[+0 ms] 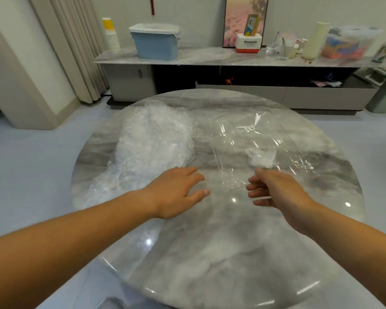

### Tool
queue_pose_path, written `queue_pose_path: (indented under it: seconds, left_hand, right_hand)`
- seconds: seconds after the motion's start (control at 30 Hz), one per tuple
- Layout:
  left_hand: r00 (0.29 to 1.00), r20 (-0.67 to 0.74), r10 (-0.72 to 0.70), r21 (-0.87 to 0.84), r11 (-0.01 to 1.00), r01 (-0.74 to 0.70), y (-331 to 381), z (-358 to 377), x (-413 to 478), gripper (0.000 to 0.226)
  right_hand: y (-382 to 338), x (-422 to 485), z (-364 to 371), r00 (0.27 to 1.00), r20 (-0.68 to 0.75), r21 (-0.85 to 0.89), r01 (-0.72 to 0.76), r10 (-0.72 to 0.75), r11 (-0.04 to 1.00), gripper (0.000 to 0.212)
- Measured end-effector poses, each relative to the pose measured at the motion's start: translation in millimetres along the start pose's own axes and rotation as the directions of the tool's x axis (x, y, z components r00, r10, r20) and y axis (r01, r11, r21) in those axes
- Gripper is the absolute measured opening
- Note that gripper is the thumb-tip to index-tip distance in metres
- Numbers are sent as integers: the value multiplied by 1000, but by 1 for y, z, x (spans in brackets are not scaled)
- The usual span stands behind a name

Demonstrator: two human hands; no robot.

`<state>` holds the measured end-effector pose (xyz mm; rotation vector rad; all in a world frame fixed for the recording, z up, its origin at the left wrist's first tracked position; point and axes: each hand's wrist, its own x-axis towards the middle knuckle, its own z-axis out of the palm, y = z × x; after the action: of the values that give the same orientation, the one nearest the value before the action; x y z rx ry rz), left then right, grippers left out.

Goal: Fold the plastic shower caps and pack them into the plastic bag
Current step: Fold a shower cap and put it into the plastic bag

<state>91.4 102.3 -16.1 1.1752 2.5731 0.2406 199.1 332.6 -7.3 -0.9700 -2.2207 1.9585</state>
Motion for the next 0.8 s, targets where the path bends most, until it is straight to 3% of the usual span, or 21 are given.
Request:
queue_pose_path:
  seconds: [0.17,0.27,0.37,0.47,0.6,0.7,0.8]
  left_hand:
    - [968,-43,-249,-24,968,248,-40,2,-71,51]
    - [933,25,-359,-59,931,360,-59,10,-94,48]
    - [934,87,-348,-47,935,353,-68,19,-100,52]
    - [939,106,-327,-31,943,331,-75,26,-101,59]
    - [967,-27,-252,-16,968,252,-74,26,-95,83]
    - [980,-2,-201,-95,975,199,-62,24,-94,71]
    - [997,-55,-53,-42,998,51,-50,26,-94,71]
  right_hand:
    - [-3,-26,43,933,353,-415,229,-77,881,41]
    - [-5,-37,65,871,485,-525,356,-72,773,38]
    - [-5,-42,79,845,533,-575,406,-52,710,33]
    - [-2,-41,88,843,534,-567,412,-63,713,33]
    - [1,-36,92,846,522,-510,412,-110,755,34]
    - [2,-31,92,853,494,-413,403,-170,817,27]
    - [-3,-29,95,865,480,-188,265,-147,946,26]
